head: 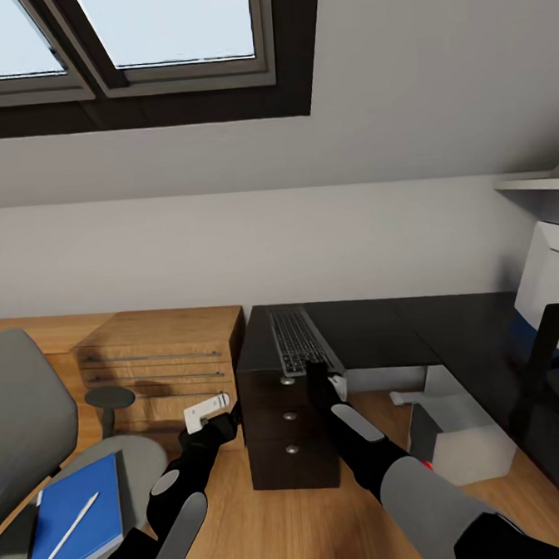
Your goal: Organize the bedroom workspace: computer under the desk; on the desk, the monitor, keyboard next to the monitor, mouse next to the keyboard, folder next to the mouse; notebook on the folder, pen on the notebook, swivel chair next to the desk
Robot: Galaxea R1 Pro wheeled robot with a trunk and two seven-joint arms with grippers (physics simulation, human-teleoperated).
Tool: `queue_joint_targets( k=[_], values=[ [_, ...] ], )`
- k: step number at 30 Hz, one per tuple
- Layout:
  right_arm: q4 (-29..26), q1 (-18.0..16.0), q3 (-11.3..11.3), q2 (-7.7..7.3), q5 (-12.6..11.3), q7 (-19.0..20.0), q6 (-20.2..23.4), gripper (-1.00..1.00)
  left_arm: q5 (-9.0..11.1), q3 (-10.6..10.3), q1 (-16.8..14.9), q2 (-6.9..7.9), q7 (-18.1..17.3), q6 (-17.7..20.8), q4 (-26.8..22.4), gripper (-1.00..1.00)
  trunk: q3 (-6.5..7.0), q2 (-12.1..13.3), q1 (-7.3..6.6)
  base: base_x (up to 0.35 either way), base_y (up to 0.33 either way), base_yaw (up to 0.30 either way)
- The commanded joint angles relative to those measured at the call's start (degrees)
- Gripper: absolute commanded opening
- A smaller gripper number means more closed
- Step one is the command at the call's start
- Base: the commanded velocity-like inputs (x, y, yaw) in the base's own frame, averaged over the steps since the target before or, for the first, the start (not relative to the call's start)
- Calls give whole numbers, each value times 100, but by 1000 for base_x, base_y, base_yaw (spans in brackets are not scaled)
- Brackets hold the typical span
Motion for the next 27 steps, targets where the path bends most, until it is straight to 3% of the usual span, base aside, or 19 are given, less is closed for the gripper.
queue_joint_targets(
  k=[1, 10, 16, 18, 19, 27],
  values=[
    [34, -9, 34, -28, -40, 61, -40, -100, 36, -14, -8, 6, 49, 11, -11, 100, -24, -46, 22, 0, 0, 0],
    [88, -9, 18, -191, -52, 81, -77, -100, 37, -13, -10, 6, 56, 11, -12, 100, -186, -407, 220, 0, 0, 0],
    [80, -11, 26, -201, -38, 82, -746, -100, 37, -13, -9, 6, 57, 11, -15, 100, -294, -647, 352, 0, 0, 0],
    [80, -10, 26, -211, -41, 75, -782, -100, 37, -13, -7, 6, 57, 11, -15, 100, -330, -728, 396, 0, 0, 0],
    [91, -9, 22, -292, -38, 66, -870, -100, 37, -13, -8, 6, 57, 12, -15, 100, -348, -768, 418, 0, 0, 0],
    [112, -12, 26, -326, -11, 31, -1269, -100, 37, -13, -9, 6, 57, 11, -31, 100, -491, -1088, 593, 0, 0, 0]
  ],
)
